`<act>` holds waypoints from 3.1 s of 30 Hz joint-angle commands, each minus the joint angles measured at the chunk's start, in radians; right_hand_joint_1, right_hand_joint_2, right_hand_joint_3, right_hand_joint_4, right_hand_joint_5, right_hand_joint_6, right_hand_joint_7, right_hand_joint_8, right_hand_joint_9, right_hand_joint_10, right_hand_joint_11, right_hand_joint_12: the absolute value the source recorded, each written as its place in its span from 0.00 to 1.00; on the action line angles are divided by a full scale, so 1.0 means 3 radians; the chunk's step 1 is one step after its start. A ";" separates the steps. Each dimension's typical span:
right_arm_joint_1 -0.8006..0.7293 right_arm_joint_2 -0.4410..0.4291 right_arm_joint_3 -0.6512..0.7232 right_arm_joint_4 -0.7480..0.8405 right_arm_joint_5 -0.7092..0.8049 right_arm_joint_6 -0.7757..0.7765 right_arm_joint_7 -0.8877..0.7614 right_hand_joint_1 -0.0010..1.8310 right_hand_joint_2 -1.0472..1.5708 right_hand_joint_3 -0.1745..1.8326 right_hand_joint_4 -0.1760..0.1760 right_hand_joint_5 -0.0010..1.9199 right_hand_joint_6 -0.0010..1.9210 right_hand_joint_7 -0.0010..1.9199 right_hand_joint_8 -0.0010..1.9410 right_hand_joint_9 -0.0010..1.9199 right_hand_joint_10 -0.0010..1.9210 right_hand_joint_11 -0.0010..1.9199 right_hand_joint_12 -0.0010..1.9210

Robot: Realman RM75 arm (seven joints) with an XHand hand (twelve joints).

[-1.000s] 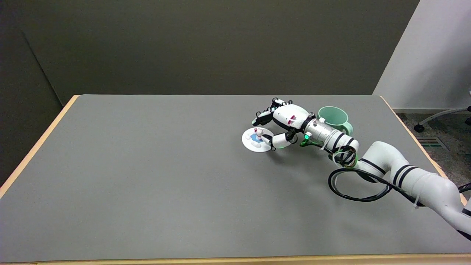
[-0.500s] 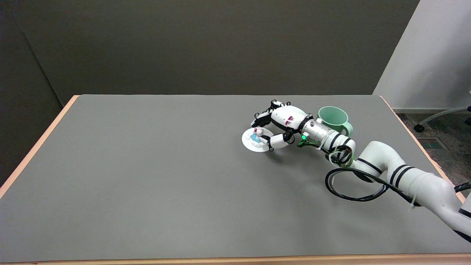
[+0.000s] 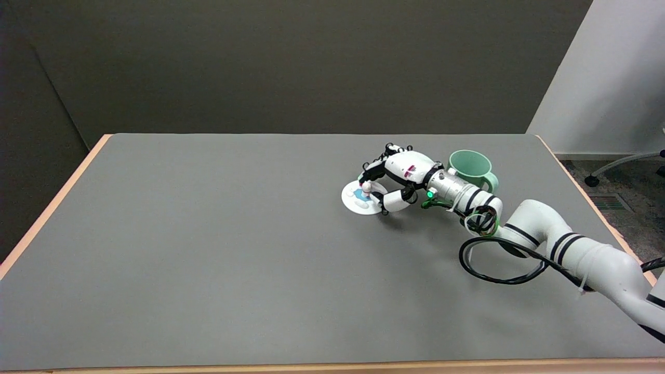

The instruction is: Pick up the white cup lid.

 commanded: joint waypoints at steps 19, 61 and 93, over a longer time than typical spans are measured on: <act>-0.0003 -0.0010 -0.0014 -0.0029 0.0023 0.0025 0.0000 0.39 0.70 0.49 0.80 0.37 0.13 0.39 0.16 0.29 0.38 0.02 0.65; -0.0075 -0.0090 0.0130 0.0036 0.0000 -0.0044 0.0000 0.46 0.86 0.19 0.98 0.33 0.78 0.29 0.33 0.25 0.45 0.00 0.65; -0.0050 -0.0065 0.0134 0.0021 -0.0005 -0.0054 0.0000 0.59 0.89 0.16 0.48 0.25 0.89 0.34 0.77 0.27 0.47 0.05 0.71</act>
